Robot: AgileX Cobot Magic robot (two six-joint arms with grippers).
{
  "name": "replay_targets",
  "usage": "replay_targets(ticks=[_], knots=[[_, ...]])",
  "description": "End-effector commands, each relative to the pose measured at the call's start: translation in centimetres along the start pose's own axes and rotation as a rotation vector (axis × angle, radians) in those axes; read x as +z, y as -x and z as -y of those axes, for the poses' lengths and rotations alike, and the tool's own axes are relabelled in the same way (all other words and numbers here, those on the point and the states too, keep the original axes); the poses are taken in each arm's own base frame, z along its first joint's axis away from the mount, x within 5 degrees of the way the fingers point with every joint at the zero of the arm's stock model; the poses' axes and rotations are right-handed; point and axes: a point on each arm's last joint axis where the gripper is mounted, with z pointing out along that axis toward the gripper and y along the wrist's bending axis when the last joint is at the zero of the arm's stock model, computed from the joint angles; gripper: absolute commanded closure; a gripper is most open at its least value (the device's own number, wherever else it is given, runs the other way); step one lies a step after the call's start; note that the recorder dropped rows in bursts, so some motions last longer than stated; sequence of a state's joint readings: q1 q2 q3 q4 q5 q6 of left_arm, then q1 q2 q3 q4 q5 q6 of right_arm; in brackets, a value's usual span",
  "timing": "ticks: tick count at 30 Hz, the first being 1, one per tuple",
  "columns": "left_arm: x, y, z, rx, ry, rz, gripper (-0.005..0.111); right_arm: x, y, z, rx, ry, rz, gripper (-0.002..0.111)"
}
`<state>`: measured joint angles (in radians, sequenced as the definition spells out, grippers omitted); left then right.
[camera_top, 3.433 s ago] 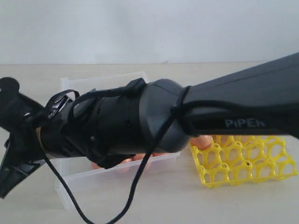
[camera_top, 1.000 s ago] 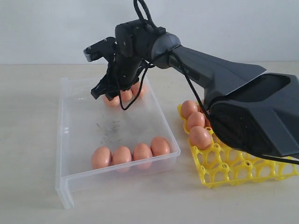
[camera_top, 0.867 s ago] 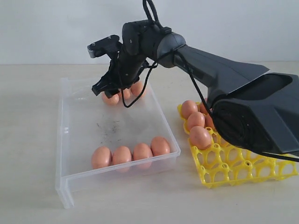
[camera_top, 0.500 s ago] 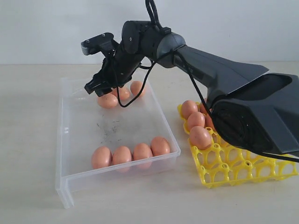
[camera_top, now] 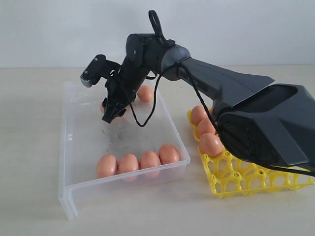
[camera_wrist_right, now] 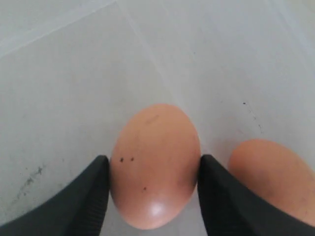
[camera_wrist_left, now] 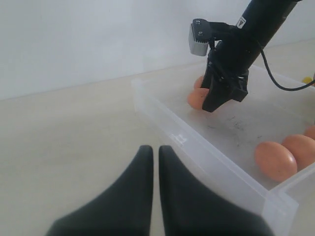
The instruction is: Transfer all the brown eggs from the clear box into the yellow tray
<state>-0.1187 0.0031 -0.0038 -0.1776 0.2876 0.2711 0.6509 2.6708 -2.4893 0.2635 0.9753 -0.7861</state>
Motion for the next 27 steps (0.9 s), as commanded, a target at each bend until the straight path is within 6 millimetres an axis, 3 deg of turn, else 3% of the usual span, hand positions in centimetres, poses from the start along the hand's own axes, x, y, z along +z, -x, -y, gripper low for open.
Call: replay_targets(ticks=[1, 14, 21, 25, 27], knots=[[0.01, -0.09, 0.03, 0.003, -0.005, 0.002, 0.103, -0.35, 0.60, 0.06, -0.041, -0.023, 0.031, 0.061], [0.01, -0.09, 0.03, 0.003, -0.005, 0.002, 0.103, -0.31, 1.13, 0.03, -0.049, -0.046, 0.071, 0.062], [0.01, -0.09, 0.03, 0.003, -0.005, 0.002, 0.103, -0.35, 1.40, 0.26, -0.031, -0.071, 0.101, 0.083], [0.01, -0.09, 0.03, 0.003, -0.005, 0.002, 0.103, -0.34, 1.28, 0.27, 0.024, -0.070, 0.089, 0.086], [0.01, -0.09, 0.03, 0.003, -0.005, 0.002, 0.103, -0.31, 1.03, 0.14, 0.032, -0.055, 0.062, 0.095]])
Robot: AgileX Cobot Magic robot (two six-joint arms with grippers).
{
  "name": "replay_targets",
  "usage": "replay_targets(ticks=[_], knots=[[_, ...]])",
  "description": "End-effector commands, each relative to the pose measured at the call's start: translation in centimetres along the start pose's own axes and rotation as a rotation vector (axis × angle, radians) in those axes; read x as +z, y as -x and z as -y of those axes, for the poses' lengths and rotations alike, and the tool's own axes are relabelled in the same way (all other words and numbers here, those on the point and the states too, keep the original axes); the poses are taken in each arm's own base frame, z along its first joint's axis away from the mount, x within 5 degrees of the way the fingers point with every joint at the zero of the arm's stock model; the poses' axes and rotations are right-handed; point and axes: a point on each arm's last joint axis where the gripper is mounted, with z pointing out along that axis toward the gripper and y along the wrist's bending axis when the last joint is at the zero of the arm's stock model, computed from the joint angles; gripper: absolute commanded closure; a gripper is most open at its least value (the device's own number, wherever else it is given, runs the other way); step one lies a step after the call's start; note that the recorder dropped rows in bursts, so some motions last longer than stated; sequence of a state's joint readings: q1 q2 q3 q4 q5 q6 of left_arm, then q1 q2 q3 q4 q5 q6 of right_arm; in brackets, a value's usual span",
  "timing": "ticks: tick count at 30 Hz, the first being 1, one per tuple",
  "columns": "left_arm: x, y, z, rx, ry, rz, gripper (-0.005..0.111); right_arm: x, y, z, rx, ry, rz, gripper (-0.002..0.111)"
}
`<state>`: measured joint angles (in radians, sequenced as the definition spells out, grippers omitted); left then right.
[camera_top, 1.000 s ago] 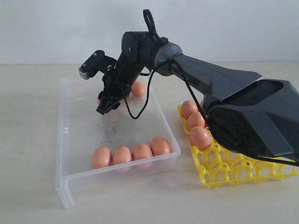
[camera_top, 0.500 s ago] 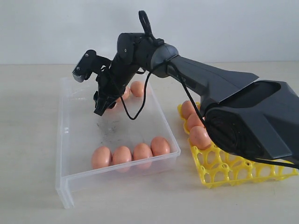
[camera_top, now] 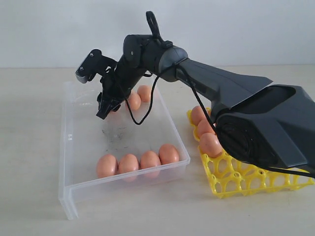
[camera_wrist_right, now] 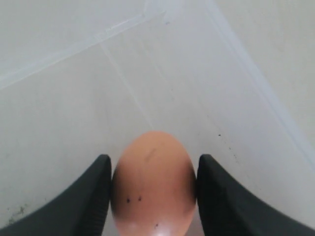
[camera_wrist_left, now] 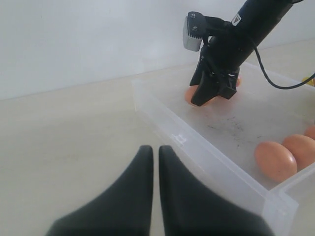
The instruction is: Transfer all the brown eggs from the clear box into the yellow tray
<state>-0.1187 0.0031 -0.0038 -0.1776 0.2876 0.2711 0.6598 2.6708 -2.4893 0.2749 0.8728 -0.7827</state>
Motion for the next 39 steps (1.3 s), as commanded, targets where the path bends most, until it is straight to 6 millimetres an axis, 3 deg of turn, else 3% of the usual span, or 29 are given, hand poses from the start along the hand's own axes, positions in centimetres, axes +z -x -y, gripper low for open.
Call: replay_targets(ticks=[1, 2, 6, 9, 14, 19, 25, 34, 39], knots=[[0.0, -0.1, 0.0, 0.003, -0.005, 0.002, 0.103, -0.4, -0.1, -0.1, 0.027, 0.013, -0.032, 0.104], [0.0, -0.1, 0.0, 0.003, -0.005, 0.002, 0.103, -0.4, -0.1, -0.2, 0.032, 0.020, -0.038, 0.108], [0.0, -0.1, 0.0, 0.003, -0.005, 0.002, 0.103, -0.4, 0.1, -0.3, 0.153, 0.032, -0.014, 0.108], [0.0, -0.1, 0.0, 0.003, -0.005, 0.002, 0.103, -0.4, 0.9, -0.4, 0.335, 0.063, 0.065, 0.108], [0.0, -0.1, 0.0, 0.003, -0.005, 0.002, 0.103, -0.2, 1.9, -0.1, 0.494, 0.060, 0.208, 0.108], [0.0, -0.1, 0.0, 0.003, -0.005, 0.002, 0.103, 2.7, -0.1, 0.3, 0.622, -0.062, 0.350, 0.108], [0.0, -0.1, 0.0, 0.003, -0.005, 0.002, 0.103, 4.1, -1.0, -0.3, 0.491, -0.187, 0.407, 0.108], [0.0, -0.1, 0.0, 0.003, -0.005, 0.002, 0.103, 4.1, 1.3, -2.1, 0.433, -0.346, 0.508, 0.108], [0.0, -0.1, 0.0, 0.003, -0.005, 0.002, 0.103, 4.4, 2.5, -4.0, 0.251, -0.372, 0.492, 0.108]])
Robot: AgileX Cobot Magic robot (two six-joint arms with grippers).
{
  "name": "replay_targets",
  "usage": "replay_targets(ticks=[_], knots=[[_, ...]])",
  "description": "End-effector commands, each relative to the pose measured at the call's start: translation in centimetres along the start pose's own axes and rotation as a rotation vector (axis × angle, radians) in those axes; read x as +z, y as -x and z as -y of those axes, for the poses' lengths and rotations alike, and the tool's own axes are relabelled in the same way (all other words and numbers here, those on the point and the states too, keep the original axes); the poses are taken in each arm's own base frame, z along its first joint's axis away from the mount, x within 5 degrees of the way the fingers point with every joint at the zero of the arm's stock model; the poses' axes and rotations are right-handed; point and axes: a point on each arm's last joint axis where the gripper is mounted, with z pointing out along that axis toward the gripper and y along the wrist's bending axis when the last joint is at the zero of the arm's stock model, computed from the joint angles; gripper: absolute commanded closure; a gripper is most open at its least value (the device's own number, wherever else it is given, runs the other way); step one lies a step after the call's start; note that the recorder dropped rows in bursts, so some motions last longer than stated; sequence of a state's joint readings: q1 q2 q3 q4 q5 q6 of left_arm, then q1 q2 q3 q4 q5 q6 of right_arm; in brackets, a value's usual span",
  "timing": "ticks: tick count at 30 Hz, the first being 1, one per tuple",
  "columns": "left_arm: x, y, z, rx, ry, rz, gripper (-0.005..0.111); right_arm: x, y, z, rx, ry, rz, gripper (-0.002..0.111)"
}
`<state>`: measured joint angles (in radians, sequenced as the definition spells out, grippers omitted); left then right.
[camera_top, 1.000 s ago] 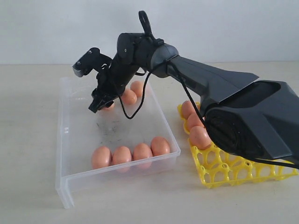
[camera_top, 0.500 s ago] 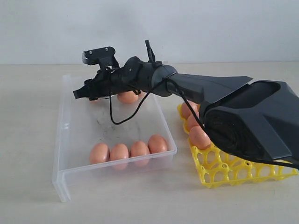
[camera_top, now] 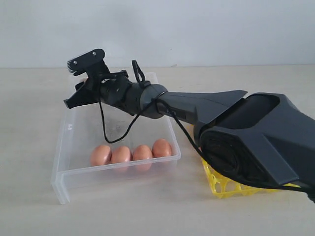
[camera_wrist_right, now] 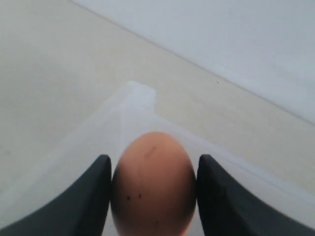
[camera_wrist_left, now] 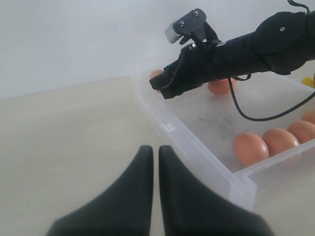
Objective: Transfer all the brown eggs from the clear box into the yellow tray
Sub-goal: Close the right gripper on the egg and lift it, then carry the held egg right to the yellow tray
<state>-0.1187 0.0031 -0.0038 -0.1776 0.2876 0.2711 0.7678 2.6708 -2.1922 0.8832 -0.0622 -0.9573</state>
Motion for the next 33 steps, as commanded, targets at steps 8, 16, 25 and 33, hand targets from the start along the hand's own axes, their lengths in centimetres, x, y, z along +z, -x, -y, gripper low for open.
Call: replay_targets(ticks=[8, 16, 25, 33], knots=[[0.0, -0.1, 0.0, 0.003, -0.005, 0.002, 0.103, -0.3, 0.4, -2.0, -0.349, 0.071, -0.007, 0.108], [0.0, -0.1, 0.0, 0.003, -0.005, 0.002, 0.103, -0.3, 1.3, -0.9, -0.498, -0.097, 0.058, 0.109], [0.0, -0.1, 0.0, 0.003, -0.005, 0.002, 0.103, -2.0, 1.1, 1.1, -0.718, -0.597, -0.066, 0.109], [0.0, -0.1, 0.0, 0.003, -0.005, 0.002, 0.103, -3.7, -1.0, 0.8, -0.562, -0.830, 0.094, 0.109]])
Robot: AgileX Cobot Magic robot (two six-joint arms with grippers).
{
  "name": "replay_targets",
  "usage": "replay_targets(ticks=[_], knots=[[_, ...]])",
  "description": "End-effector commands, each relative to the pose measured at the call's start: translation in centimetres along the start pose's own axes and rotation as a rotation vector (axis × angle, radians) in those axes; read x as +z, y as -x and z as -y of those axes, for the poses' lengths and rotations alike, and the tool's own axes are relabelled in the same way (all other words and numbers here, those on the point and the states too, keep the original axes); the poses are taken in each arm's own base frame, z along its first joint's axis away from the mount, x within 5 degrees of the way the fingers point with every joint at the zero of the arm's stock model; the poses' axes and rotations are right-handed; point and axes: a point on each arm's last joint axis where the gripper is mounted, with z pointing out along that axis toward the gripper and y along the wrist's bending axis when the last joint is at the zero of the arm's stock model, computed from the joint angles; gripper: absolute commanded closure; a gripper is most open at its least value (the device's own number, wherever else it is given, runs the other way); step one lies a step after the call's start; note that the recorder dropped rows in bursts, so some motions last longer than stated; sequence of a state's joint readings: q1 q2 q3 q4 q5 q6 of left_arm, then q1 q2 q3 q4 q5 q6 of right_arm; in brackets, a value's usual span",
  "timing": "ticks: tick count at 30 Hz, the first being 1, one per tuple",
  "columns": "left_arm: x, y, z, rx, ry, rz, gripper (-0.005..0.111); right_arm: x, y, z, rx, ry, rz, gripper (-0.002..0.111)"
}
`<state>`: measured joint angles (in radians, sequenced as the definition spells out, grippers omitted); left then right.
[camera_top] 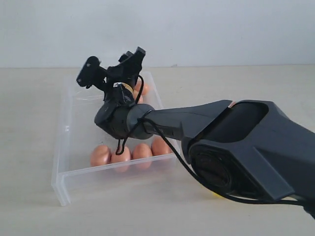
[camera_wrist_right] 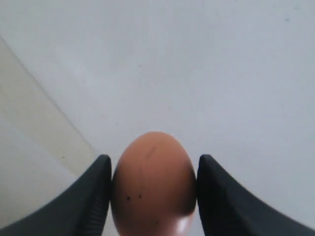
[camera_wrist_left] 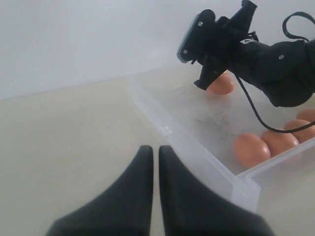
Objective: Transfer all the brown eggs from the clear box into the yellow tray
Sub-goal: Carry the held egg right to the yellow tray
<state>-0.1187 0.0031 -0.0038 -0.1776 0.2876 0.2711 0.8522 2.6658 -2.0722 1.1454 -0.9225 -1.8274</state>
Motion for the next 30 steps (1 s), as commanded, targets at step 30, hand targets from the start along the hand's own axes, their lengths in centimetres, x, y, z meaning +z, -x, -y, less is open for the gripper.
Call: replay_targets(ticks=[30], knots=[[0.0, -0.1, 0.0, 0.003, -0.005, 0.002, 0.103, -4.7, 6.9, -1.6, 0.697, 0.605, 0.277, 0.109]])
